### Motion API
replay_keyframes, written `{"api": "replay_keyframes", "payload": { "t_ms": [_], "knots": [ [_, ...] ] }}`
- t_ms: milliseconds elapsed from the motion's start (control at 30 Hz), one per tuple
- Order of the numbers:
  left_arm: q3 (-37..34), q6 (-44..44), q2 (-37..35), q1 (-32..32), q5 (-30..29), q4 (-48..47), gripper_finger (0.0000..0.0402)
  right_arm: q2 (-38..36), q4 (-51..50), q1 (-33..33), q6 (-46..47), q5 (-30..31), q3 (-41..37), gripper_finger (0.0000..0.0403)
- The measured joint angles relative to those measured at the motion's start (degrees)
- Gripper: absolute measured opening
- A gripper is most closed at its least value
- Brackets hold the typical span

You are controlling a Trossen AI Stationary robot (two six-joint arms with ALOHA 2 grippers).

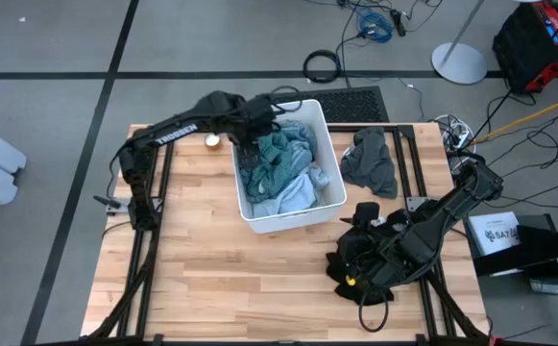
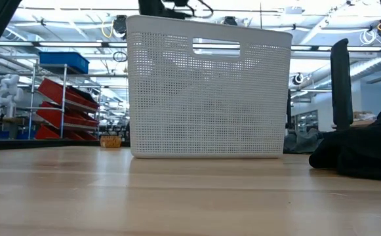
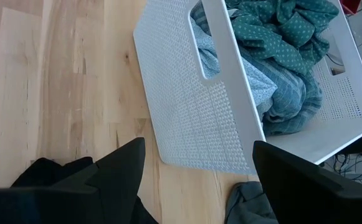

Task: Sort clothes
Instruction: Put the green shirt into the white laundry bin, then adjust the white laundry bin

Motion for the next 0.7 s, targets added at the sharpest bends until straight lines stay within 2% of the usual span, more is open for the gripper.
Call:
{"api": "replay_keyframes", "payload": {
  "t_ms": [233,300,400,467,567,633,700],
  "knots": [
    [6.19,-5.37,-5.09,-0.07,2.44,-1.69,0.0228,0.00,-0.06,0.00,0.00,0.03,0.00,0.0286],
    [6.94,-8.15,-7.23,-0.22,6.05,-1.51,0.0228,0.00,-0.06,0.00,0.00,0.04,0.00,0.0286],
    [6.83,-11.86,-10.50,-1.92,16.29,0.04,0.0228,0.00,-0.08,0.00,0.00,0.04,0.00,0.0286],
    [6.58,-13.19,-12.09,-5.43,20.93,1.05,0.0228,0.00,-0.08,0.00,0.00,0.07,0.00,0.0286],
    [6.54,-15.51,-13.54,-13.26,21.66,3.28,0.0228,0.00,-0.08,0.00,0.00,0.10,0.00,0.0286],
    [6.51,-17.40,-13.71,-19.52,20.10,5.66,0.0228,0.00,-0.10,0.00,0.00,0.10,0.00,0.0286],
    [6.49,-19.26,-13.67,-26.43,15.91,8.45,0.0228,0.00,-0.10,0.00,0.00,0.13,0.00,0.0286]
  ]
}}
